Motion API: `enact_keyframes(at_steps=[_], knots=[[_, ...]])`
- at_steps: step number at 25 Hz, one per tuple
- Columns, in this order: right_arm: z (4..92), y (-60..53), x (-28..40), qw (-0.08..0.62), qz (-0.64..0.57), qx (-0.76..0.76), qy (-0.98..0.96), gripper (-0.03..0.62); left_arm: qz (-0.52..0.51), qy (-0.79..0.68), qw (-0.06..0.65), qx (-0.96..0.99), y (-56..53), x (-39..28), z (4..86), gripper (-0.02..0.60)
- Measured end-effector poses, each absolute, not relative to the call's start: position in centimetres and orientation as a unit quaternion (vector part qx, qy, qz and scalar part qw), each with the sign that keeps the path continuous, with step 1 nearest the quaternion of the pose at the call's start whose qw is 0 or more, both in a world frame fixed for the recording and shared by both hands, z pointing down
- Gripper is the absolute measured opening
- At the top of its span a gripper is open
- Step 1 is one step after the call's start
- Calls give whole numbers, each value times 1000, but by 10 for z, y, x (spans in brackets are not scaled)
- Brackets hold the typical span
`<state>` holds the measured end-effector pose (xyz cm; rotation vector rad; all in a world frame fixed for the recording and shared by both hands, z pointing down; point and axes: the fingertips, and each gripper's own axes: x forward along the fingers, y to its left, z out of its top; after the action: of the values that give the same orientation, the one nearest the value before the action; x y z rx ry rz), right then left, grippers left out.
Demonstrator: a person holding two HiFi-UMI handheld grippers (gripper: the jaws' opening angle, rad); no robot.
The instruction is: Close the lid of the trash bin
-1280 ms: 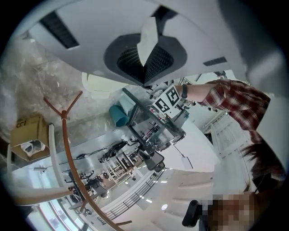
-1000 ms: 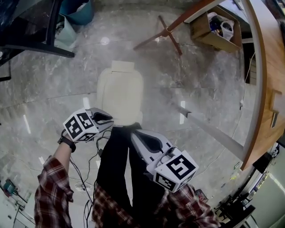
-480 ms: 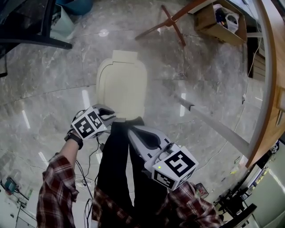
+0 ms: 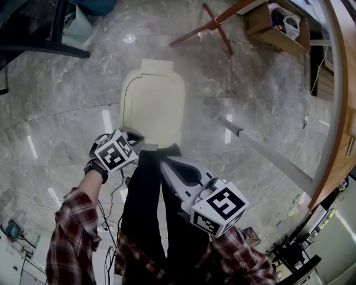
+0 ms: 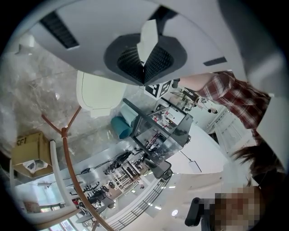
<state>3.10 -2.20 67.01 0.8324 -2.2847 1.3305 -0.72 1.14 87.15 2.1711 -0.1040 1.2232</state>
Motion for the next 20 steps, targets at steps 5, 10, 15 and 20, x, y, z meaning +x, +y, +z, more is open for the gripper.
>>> enact_keyframes(at_steps=[5,10,15,20], knots=[[675,-20,28,183,473,296,-810,12,468,-39,311,826,12,-9,877,11],[674,-23,33,182,477,296,-808,12,473,-40,323,819,11,-6,878,11],[675,-23,33,183,475,297,-808,12,472,-45,327,818,10,-8,880,11],[652,-27,34,183,456,293,-820,12,459,-88,339,817,-6,-6,857,11]])
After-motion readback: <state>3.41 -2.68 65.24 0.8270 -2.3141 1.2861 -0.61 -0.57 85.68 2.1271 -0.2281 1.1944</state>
